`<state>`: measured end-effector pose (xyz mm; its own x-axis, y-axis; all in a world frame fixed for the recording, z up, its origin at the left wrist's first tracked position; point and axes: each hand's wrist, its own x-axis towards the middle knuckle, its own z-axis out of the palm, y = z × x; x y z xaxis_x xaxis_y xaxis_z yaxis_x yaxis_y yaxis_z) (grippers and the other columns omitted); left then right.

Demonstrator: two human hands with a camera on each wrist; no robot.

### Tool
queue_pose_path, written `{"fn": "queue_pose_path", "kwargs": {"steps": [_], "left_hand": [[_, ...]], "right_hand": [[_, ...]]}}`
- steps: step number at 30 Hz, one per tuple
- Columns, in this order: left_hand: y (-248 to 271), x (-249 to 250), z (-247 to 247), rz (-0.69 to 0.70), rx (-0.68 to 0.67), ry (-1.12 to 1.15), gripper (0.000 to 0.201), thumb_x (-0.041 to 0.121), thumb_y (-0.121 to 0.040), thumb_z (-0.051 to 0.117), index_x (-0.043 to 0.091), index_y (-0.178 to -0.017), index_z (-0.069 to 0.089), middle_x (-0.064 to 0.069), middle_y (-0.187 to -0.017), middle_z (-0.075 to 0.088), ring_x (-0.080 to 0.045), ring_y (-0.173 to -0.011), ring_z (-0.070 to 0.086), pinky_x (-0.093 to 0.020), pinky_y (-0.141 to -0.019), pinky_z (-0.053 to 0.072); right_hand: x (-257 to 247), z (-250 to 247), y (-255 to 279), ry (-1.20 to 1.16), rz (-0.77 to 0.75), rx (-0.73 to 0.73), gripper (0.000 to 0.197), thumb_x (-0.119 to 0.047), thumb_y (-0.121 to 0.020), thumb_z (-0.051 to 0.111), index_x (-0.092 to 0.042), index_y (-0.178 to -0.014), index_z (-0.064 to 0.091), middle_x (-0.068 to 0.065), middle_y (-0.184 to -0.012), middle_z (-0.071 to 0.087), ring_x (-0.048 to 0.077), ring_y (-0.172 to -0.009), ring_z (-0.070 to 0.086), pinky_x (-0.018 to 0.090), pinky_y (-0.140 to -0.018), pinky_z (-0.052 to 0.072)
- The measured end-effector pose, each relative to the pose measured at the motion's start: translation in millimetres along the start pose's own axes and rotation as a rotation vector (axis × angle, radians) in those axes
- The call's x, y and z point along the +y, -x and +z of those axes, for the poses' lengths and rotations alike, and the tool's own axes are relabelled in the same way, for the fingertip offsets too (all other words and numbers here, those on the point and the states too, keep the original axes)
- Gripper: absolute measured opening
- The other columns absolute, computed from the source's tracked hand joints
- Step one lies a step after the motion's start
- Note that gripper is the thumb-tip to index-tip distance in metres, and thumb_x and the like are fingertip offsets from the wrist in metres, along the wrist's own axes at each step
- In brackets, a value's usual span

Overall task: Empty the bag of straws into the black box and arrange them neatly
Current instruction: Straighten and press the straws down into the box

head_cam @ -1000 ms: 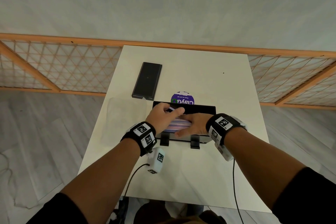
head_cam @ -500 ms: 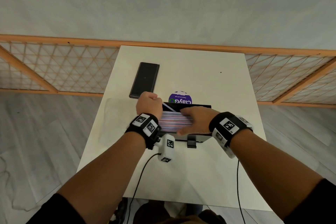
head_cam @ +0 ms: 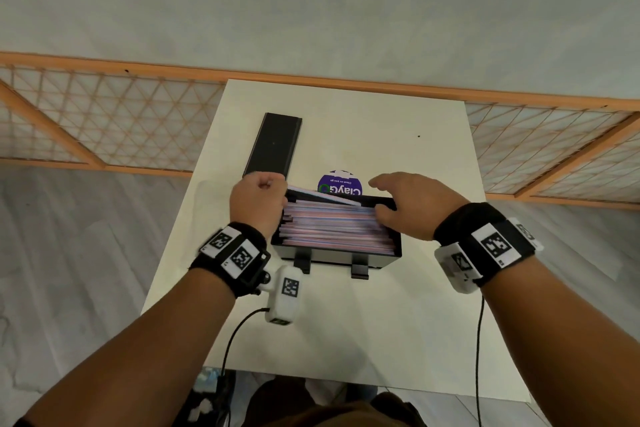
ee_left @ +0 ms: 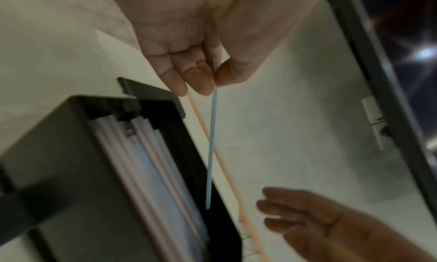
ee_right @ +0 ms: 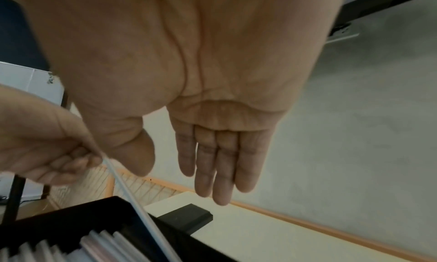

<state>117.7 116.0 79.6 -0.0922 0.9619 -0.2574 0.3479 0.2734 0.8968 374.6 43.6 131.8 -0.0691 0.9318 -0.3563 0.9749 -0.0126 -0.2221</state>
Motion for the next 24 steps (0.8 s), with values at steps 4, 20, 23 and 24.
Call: {"fn": "queue_pose_path", "kwargs": {"steps": [4, 20, 23, 24], "left_hand": [[5, -23, 18, 0.176, -0.204, -0.463, 0.018, 0.031, -0.089, 0.061, 0.026, -0.101, 0.073, 0.005, -0.104, 0.066, -0.019, -0.097, 0.066, -0.026, -0.086, 0.049], [24, -38, 18, 0.577, -0.374, -0.841, 0.035, 0.034, -0.095, 0.065, 0.017, -0.125, 0.06, 0.001, -0.127, 0.049, -0.018, -0.115, 0.049, -0.03, -0.091, 0.051], [24, -38, 22, 0.524, -0.367, -0.863, 0.035, 0.037, -0.095, 0.065, 0.018, -0.123, 0.057, -0.001, -0.125, 0.049, -0.019, -0.112, 0.051, -0.035, -0.091, 0.054], [25, -37, 23, 0.509, -0.365, -0.851, 0.034, 0.037, -0.095, 0.063, 0.017, -0.122, 0.056, -0.002, -0.124, 0.05, -0.02, -0.111, 0.053, -0.037, -0.091, 0.054]], "right_hand": [[-11, 13, -5, -0.025, -0.054, -0.037, 0.041, -0.031, -0.093, 0.049, -0.025, -0.133, 0.054, 0.002, -0.125, 0.063, 0.023, -0.105, 0.059, 0.035, -0.087, 0.05], [-10, 68, -18, 0.0, -0.049, 0.013, 0.02, -0.028, -0.092, 0.048, -0.026, -0.097, 0.067, -0.001, -0.099, 0.066, 0.021, -0.089, 0.062, 0.03, -0.07, 0.046], [-21, 71, -13, -0.092, -0.105, 0.024, 0.022, -0.032, -0.094, 0.047, -0.022, -0.09, 0.067, -0.003, -0.087, 0.069, 0.02, -0.08, 0.063, 0.032, -0.069, 0.049], [-26, 75, -12, -0.113, -0.127, -0.021, 0.025, -0.035, -0.096, 0.047, -0.022, -0.091, 0.068, -0.004, -0.087, 0.07, 0.019, -0.079, 0.062, 0.033, -0.072, 0.051]]}}
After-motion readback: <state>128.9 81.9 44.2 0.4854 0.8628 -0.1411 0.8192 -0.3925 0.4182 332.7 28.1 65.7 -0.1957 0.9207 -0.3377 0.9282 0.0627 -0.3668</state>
